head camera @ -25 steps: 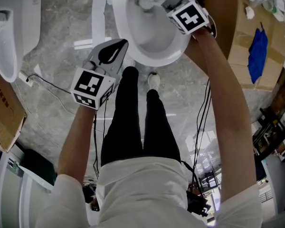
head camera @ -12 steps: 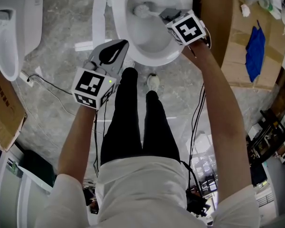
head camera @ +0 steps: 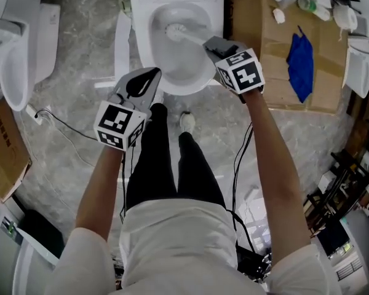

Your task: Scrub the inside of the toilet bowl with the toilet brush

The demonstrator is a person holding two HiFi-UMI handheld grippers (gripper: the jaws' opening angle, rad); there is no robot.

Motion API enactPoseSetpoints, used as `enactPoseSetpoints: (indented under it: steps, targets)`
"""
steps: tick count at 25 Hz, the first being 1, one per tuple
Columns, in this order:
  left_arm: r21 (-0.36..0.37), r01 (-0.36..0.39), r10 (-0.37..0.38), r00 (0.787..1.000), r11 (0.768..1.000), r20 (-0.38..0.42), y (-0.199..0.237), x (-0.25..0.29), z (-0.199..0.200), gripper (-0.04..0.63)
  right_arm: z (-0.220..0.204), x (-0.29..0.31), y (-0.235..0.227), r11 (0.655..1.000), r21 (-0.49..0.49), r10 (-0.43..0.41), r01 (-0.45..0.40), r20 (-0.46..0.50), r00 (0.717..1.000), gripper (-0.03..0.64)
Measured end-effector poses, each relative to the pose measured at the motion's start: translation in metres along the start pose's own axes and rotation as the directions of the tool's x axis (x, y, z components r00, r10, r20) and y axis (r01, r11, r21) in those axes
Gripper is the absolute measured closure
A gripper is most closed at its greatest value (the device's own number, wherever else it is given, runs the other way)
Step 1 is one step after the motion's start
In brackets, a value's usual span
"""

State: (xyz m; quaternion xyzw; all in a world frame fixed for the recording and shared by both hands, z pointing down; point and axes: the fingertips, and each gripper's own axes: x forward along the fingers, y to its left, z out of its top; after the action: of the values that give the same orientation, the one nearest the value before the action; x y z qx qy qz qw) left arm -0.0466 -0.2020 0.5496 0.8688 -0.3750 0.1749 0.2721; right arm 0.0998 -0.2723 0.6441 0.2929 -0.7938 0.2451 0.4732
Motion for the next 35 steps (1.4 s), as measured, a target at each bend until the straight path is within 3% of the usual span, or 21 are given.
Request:
enactPoseSetpoints:
  steps: [12,20,35]
  targets:
    - [0.013,-0.094,0.093,0.992,0.995,0.084,-0.078,-0.044,0.042,0.604,-0.03,-0.124,0.02,0.998,0.061,-0.021,0.011,0.158,0.987,0.468]
    - [0.037,-0.139,0.132,0.981,0.99,0.144,-0.144,-0.078,0.068,0.604,-0.048,-0.2,0.037,0.999,0.04,-0.027,0.017,0.247,0.969,0.468]
    - [0.112,-0.174,0.149,0.968,0.978,0.202,-0.218,-0.144,0.091,0.604,-0.097,-0.313,0.072,0.998,0.066,-0.038,0.016,0.352,0.935,0.468]
